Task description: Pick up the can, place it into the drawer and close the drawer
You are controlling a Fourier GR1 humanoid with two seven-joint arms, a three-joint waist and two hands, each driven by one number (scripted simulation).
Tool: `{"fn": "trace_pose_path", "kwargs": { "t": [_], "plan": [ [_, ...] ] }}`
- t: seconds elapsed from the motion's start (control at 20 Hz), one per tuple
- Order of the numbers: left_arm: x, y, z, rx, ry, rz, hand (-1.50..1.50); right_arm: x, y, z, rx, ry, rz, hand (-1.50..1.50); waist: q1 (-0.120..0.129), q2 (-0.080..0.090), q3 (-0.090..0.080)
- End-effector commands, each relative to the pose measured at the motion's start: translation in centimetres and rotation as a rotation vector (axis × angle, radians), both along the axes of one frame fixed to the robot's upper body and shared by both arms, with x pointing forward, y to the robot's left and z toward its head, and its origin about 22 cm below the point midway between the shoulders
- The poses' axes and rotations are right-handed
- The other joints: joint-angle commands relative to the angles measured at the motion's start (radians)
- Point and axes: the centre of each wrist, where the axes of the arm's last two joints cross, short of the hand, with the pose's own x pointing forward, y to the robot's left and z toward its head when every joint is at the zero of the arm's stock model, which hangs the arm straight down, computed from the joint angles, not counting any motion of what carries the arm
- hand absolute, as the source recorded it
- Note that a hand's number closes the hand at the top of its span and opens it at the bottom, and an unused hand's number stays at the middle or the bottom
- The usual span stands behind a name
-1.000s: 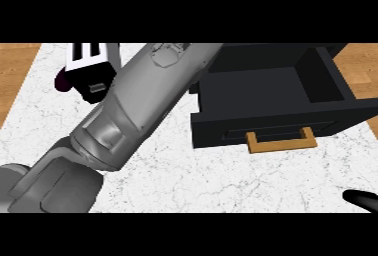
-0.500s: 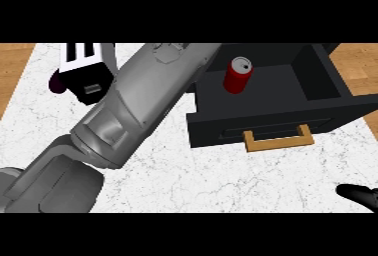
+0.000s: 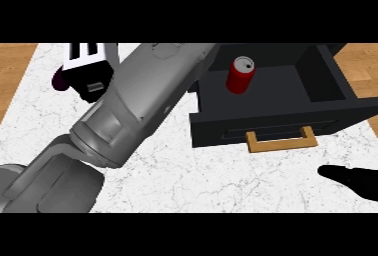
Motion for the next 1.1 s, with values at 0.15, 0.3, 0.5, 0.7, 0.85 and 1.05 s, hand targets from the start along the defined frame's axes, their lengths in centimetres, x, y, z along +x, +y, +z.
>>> {"fn": "trace_pose_path", "kwargs": {
  "t": [0.15,0.3,0.5,0.7,0.85,1.05],
  "plan": [
    [0.1,0.0,0.4,-0.062,-0.010,0.020,-1.50,2.8,1.9,-0.1,-0.268,-0.025,-0.029,-1.50,0.023,0.001,-0.001],
    [0.1,-0.1,0.7,-0.047,-0.027,0.017,-1.50,3.7,2.6,-1.5,-0.366,-0.017,-0.033,-1.50,0.032,-0.005,0.000],
    [0.2,-0.1,0.7,-0.017,-0.027,-0.002,-1.50,6.8,4.8,-3.6,-0.458,-0.009,-0.049,-1.50,0.062,-0.004,-0.001],
    [0.0,-0.4,1.5,0.000,-0.040,0.014,-1.50,9.3,6.3,-5.3,-0.572,0.024,-0.057,-1.50,0.072,-0.010,-0.001],
    [0.0,-0.3,1.1,-0.016,-0.024,0.001,-1.50,11.0,6.4,-8.3,-0.655,0.036,-0.092,-1.50,0.093,-0.014,-0.001],
    [1.1,2.1,0.6,-0.041,-0.007,-0.004,-1.50,13.1,7.1,-10.1,-0.699,0.033,-0.090,-1.50,0.098,-0.014,-0.001]
  ]
}}
